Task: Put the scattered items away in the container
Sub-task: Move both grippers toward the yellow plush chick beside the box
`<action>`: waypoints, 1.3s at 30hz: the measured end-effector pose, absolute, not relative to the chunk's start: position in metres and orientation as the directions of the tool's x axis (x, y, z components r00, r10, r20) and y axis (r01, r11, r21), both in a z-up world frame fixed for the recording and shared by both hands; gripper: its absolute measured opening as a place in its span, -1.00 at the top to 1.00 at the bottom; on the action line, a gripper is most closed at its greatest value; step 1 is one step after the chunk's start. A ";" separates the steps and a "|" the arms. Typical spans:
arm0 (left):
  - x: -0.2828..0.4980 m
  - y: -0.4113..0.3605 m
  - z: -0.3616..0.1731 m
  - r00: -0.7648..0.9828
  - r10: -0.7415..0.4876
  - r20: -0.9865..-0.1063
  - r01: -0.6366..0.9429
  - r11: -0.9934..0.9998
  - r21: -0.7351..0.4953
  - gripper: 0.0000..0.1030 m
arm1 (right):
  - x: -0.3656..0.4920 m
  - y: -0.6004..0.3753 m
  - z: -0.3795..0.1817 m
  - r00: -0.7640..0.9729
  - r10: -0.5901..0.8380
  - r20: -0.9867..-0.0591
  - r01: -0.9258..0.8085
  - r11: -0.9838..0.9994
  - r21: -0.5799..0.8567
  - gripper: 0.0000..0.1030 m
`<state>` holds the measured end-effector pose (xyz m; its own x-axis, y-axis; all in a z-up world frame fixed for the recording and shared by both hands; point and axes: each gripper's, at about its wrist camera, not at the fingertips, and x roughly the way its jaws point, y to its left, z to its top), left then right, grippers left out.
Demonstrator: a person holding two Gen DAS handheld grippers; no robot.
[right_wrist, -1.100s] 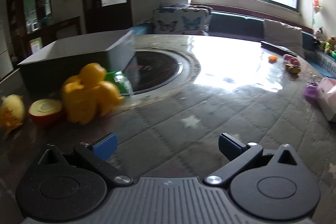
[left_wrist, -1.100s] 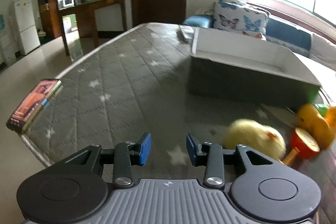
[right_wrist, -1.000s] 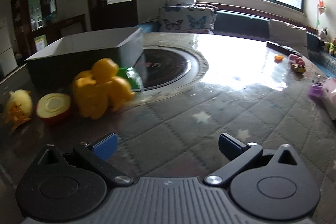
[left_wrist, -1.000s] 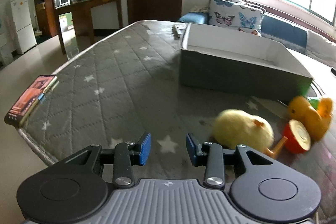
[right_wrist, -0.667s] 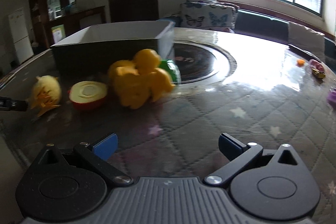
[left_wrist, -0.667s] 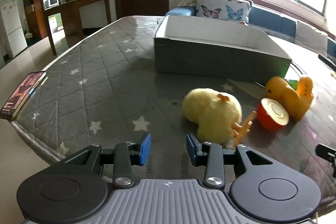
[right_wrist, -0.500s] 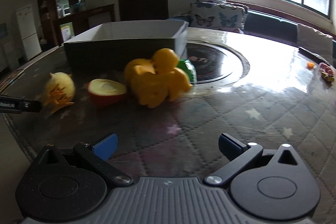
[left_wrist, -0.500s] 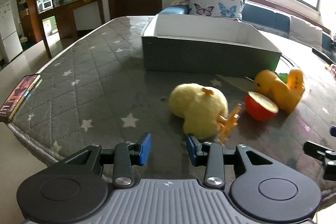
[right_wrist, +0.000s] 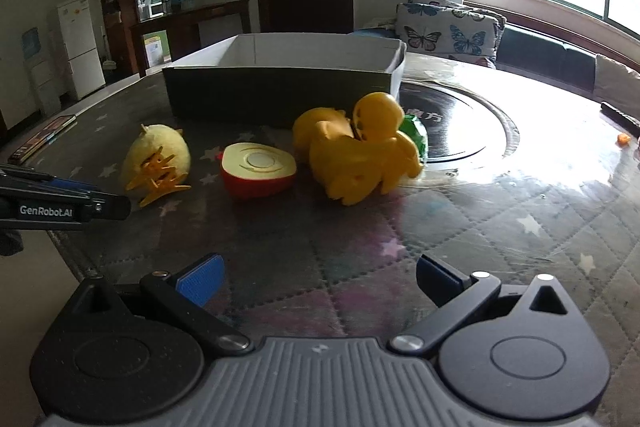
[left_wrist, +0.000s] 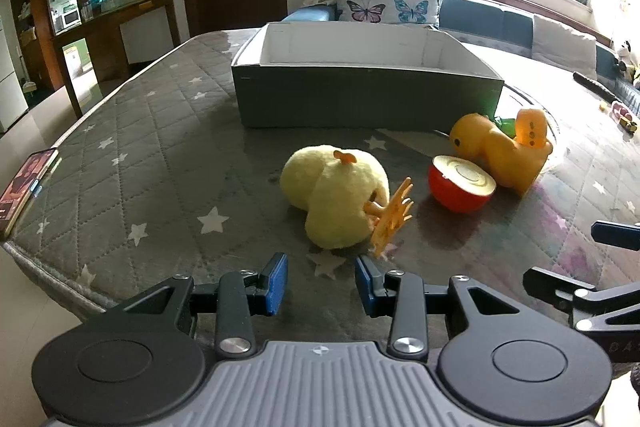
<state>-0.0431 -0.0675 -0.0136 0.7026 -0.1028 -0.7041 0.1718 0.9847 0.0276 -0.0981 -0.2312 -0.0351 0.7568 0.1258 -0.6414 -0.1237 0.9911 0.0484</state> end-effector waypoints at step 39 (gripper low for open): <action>-0.041 -0.072 -0.012 0.685 -0.103 -0.721 0.181 0.983 0.032 0.23 | -0.092 -0.217 -0.035 0.726 0.184 -0.663 -0.200 0.978 0.054 -1.00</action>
